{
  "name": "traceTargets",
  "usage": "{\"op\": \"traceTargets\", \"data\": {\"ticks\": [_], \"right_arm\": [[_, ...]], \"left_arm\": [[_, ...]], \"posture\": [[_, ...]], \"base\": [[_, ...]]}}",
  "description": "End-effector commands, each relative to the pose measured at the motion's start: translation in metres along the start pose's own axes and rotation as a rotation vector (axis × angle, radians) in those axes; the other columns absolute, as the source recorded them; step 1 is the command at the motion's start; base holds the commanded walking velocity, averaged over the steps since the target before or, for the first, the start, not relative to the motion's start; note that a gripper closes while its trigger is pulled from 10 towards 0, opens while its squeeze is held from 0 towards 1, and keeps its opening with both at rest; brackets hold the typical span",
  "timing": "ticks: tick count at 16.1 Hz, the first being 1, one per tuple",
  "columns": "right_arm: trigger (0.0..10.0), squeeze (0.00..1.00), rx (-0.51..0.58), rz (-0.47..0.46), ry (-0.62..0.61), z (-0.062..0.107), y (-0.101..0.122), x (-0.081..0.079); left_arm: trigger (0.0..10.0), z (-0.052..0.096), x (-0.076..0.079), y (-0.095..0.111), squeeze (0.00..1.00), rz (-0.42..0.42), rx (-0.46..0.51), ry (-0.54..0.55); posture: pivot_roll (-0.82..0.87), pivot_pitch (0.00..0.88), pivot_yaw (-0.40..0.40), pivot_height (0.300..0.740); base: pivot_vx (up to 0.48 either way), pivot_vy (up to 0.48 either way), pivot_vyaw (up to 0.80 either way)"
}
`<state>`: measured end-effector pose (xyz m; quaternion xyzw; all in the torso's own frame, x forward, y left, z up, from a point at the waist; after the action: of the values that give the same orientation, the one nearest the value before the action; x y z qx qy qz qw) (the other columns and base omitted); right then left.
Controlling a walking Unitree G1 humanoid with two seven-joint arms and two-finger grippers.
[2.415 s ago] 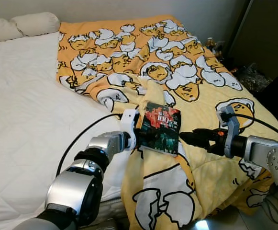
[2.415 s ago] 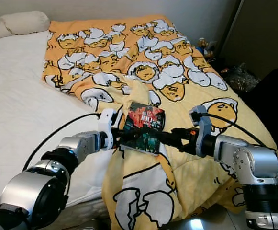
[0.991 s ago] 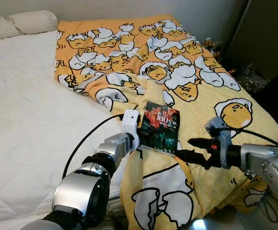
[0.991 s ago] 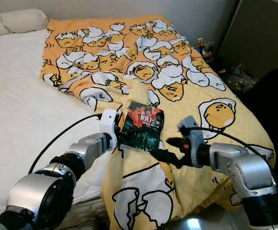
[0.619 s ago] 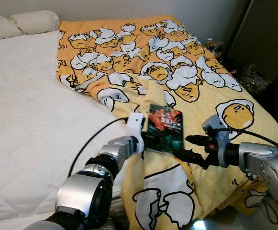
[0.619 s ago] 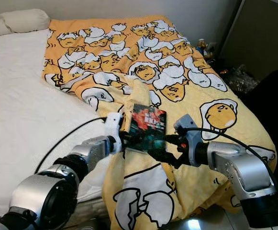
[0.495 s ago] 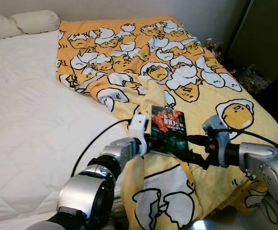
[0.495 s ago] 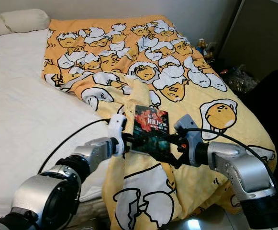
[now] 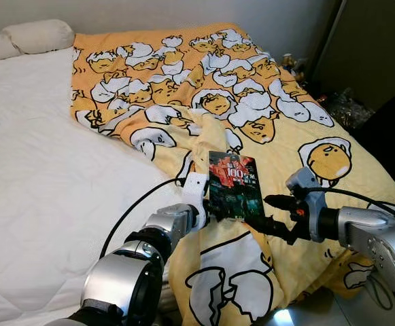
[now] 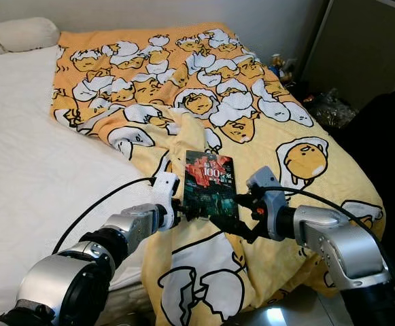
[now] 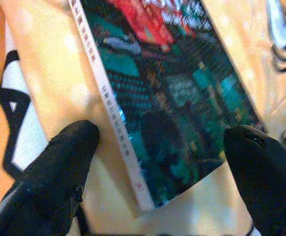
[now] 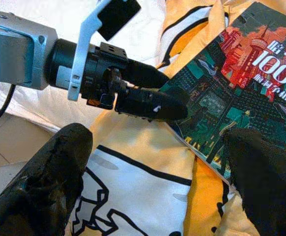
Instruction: Clean up the room
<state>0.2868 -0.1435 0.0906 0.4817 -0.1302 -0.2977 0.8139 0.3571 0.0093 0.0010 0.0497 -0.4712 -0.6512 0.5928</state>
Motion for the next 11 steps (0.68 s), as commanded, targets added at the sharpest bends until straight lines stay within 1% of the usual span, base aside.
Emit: {"op": "traceTargets", "data": {"ticks": [1, 2, 3, 4, 5, 6, 7, 8, 11], "right_arm": [[10.0, 0.00, 0.009, 0.025, -0.013, 0.002, 0.004, 0.000], [10.0, 0.00, 0.010, 0.025, -0.021, 0.003, 0.004, 0.000], [10.0, 0.00, 0.011, 0.024, -0.026, 0.004, 0.004, 0.001], [10.0, 0.00, 0.010, 0.023, -0.028, 0.005, 0.004, 0.001], [10.0, 0.00, 0.010, 0.023, -0.030, 0.005, 0.004, 0.000], [10.0, 0.00, 0.009, 0.021, -0.032, 0.004, 0.004, 0.000], [10.0, 0.00, 0.008, 0.020, -0.033, 0.004, 0.003, -0.001], [10.0, 0.00, 0.007, 0.017, -0.033, 0.003, 0.002, -0.002], [10.0, 0.00, 0.005, 0.013, -0.033, 0.002, 0.000, -0.004]], "left_arm": [[10.0, -0.001, 0.006, 0.003, 0.00, 0.022, 0.020, -0.028], [10.0, -0.002, 0.016, 0.010, 0.00, 0.079, 0.049, -0.081], [9.6, -0.003, 0.028, 0.011, 0.00, 0.102, 0.047, -0.148], [6.9, -0.003, 0.033, 0.007, 0.00, 0.073, 0.023, -0.174], [3.4, -0.004, 0.033, 0.000, 0.00, 0.042, -0.005, -0.165], [2.5, -0.005, 0.028, -0.008, 0.00, 0.018, -0.036, -0.127], [1.5, -0.005, 0.024, -0.012, 0.00, 0.010, -0.049, -0.103], [0.0, -0.004, 0.020, -0.012, 0.00, 0.039, -0.045, -0.084], [0.0, -0.004, 0.018, -0.013, 0.00, 0.046, -0.048, -0.082]], "posture": [[-0.28, 0.000, 0.062, 0.740], [-0.29, 0.000, 0.067, 0.740], [-0.29, 0.000, 0.072, 0.740], [-0.29, 0.000, 0.072, 0.740], [-0.30, 0.000, 0.077, 0.740], [-0.30, 0.000, 0.079, 0.740], [-0.30, 0.000, 0.079, 0.740], [-0.30, 0.000, 0.078, 0.740], [-0.30, 0.000, 0.081, 0.740]], "base": [[0.000, 0.000, 0.00], [0.000, 0.000, 0.00], [0.000, 0.000, 0.00], [0.000, 0.000, 0.00], [0.000, 0.000, 0.00], [0.000, 0.000, 0.00], [0.000, 0.000, 0.00], [0.000, 0.000, 0.00], [0.000, 0.000, 0.00]]}}
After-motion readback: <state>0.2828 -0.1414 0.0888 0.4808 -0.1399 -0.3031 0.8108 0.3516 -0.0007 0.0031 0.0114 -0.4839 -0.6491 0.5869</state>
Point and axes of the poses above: a point about 5 cm out from each wrist's last joint towards the gripper, its own z axis pointing back from the gripper into the wrist, its own y axis along the axis of the wrist's last joint, x = y × z, the point moved 6 cm from there along -z, pointing out of the wrist towards the gripper, and after that the axes turned 10 degrees about z, right-handed, at the moved point
